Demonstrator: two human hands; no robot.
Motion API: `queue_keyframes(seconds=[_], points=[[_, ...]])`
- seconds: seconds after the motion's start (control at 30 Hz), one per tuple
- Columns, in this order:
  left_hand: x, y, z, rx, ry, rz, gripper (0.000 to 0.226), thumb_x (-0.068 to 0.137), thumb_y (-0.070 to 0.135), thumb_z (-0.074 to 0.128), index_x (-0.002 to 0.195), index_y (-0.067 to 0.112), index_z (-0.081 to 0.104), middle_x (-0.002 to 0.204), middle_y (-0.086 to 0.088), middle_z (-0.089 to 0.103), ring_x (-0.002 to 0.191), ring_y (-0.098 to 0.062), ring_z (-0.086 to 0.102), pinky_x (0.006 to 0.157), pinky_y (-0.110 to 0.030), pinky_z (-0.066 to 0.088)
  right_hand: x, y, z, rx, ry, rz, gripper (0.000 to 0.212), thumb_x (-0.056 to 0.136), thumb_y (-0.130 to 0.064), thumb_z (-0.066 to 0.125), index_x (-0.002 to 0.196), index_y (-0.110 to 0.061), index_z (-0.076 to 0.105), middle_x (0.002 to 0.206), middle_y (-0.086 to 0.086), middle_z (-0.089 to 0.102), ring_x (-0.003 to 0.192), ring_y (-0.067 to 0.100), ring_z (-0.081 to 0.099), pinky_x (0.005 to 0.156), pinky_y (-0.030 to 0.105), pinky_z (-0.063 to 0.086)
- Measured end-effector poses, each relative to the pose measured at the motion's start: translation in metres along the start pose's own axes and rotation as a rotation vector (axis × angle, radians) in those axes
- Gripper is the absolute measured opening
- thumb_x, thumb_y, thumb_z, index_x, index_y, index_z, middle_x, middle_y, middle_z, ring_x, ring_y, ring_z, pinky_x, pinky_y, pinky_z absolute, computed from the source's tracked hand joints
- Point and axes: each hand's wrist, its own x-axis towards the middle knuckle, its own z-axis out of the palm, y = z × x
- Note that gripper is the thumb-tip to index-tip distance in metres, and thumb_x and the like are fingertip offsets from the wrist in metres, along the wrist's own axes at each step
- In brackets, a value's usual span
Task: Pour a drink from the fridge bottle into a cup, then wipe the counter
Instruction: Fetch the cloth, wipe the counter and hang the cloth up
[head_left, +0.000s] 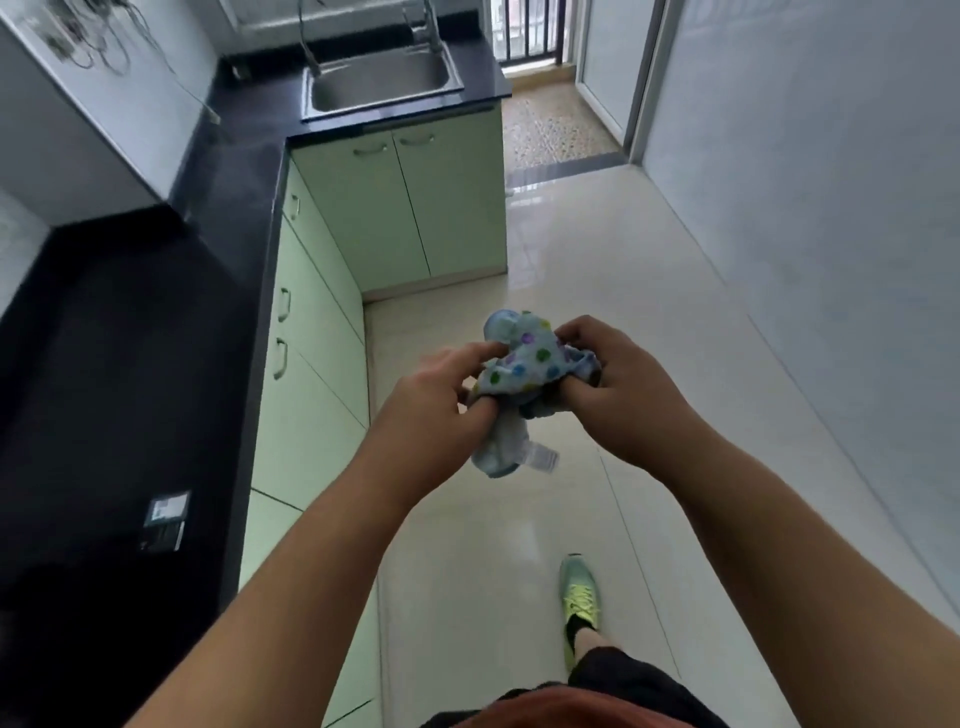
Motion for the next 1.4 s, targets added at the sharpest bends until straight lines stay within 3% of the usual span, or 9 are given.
queue_keyframes(seconds=[0.2, 0.33, 0.63, 0.73, 0.9, 1.0, 1.07, 1.2, 1.4], points=[[0.106, -0.006, -0.022, -0.057, 0.146, -0.101, 0.051, 0.094, 0.018, 0.065, 0.141, 0.039, 0.061, 0.119, 0.018, 0.054, 0.097, 0.002, 0.061, 0.091, -0.028, 0.055, 0.141, -0.017, -0.012, -0.090, -0.163, -0.098, 0.032, 0.088, -0.009, 0.063, 0.114, -0.029, 0.062, 0.107, -0.001, 0.063, 0.087, 0.015, 0.057, 0.069, 0.022, 0.041], [0.153, -0.028, -0.046, -0.133, 0.244, -0.196, 0.050, 0.096, 0.023, 0.065, 0.143, 0.041, 0.059, 0.118, 0.017, 0.056, 0.103, -0.007, 0.061, 0.094, -0.035, 0.057, 0.222, -0.041, 0.004, -0.137, -0.260, -0.148, 0.034, 0.088, -0.011, 0.064, 0.117, -0.029, 0.063, 0.110, -0.002, 0.064, 0.093, 0.020, 0.061, 0.076, 0.030, 0.049], [0.272, -0.126, -0.131, -0.260, 0.315, -0.292, 0.043, 0.092, 0.020, 0.064, 0.129, 0.043, 0.064, 0.109, 0.012, 0.065, 0.098, -0.006, 0.067, 0.086, -0.035, 0.061, 0.395, -0.092, 0.100, -0.196, -0.387, -0.255, 0.036, 0.088, -0.005, 0.065, 0.118, -0.025, 0.064, 0.112, -0.002, 0.064, 0.098, 0.019, 0.060, 0.078, 0.025, 0.044], [0.304, -0.154, -0.171, -0.303, 0.336, -0.317, 0.032, 0.091, 0.019, 0.065, 0.117, 0.038, 0.069, 0.098, 0.010, 0.069, 0.091, -0.005, 0.067, 0.079, -0.029, 0.057, 0.447, -0.119, 0.130, -0.250, -0.432, -0.307, 0.035, 0.088, -0.008, 0.065, 0.117, -0.029, 0.063, 0.110, -0.005, 0.060, 0.089, 0.014, 0.055, 0.069, 0.013, 0.039], [0.337, -0.197, -0.229, -0.330, 0.471, -0.396, 0.022, 0.092, 0.023, 0.071, 0.111, 0.036, 0.071, 0.105, 0.008, 0.069, 0.100, -0.008, 0.067, 0.094, -0.039, 0.058, 0.516, -0.162, 0.189, -0.225, -0.511, -0.376, 0.032, 0.090, -0.013, 0.067, 0.117, -0.029, 0.063, 0.111, -0.006, 0.060, 0.087, 0.012, 0.056, 0.067, 0.009, 0.038], [0.347, -0.231, -0.253, -0.327, 0.564, -0.518, 0.033, 0.094, 0.025, 0.071, 0.123, 0.042, 0.068, 0.117, 0.009, 0.062, 0.108, -0.005, 0.063, 0.101, -0.038, 0.054, 0.554, -0.185, 0.232, -0.227, -0.633, -0.444, 0.030, 0.090, -0.018, 0.068, 0.116, -0.032, 0.061, 0.109, -0.009, 0.060, 0.086, 0.002, 0.057, 0.067, 0.011, 0.039], [0.353, -0.251, -0.267, -0.309, 0.606, -0.604, 0.037, 0.095, 0.032, 0.071, 0.131, 0.040, 0.064, 0.124, 0.014, 0.062, 0.114, -0.002, 0.062, 0.104, -0.036, 0.053, 0.582, -0.201, 0.265, -0.251, -0.713, -0.500, 0.032, 0.089, -0.019, 0.069, 0.117, -0.032, 0.061, 0.110, -0.008, 0.060, 0.087, 0.011, 0.058, 0.068, 0.016, 0.041], [0.355, -0.267, -0.296, -0.335, 0.732, -0.783, 0.042, 0.091, 0.057, 0.071, 0.129, 0.044, 0.057, 0.114, 0.021, 0.071, 0.106, 0.000, 0.067, 0.093, -0.034, 0.057, 0.628, -0.240, 0.330, -0.239, -0.882, -0.626, 0.031, 0.088, -0.017, 0.069, 0.111, -0.036, 0.061, 0.110, -0.008, 0.061, 0.089, 0.012, 0.062, 0.066, 0.021, 0.044], [0.350, -0.270, -0.326, -0.432, 1.044, -1.069, 0.038, 0.083, 0.038, 0.078, 0.112, 0.036, 0.055, 0.109, 0.013, 0.068, 0.100, -0.007, 0.068, 0.087, -0.040, 0.060, 0.667, -0.304, 0.396, -0.153, -1.179, -0.798, 0.032, 0.082, -0.021, 0.084, 0.110, -0.032, 0.072, 0.114, -0.013, 0.060, 0.093, -0.001, 0.062, 0.073, 0.008, 0.048]])
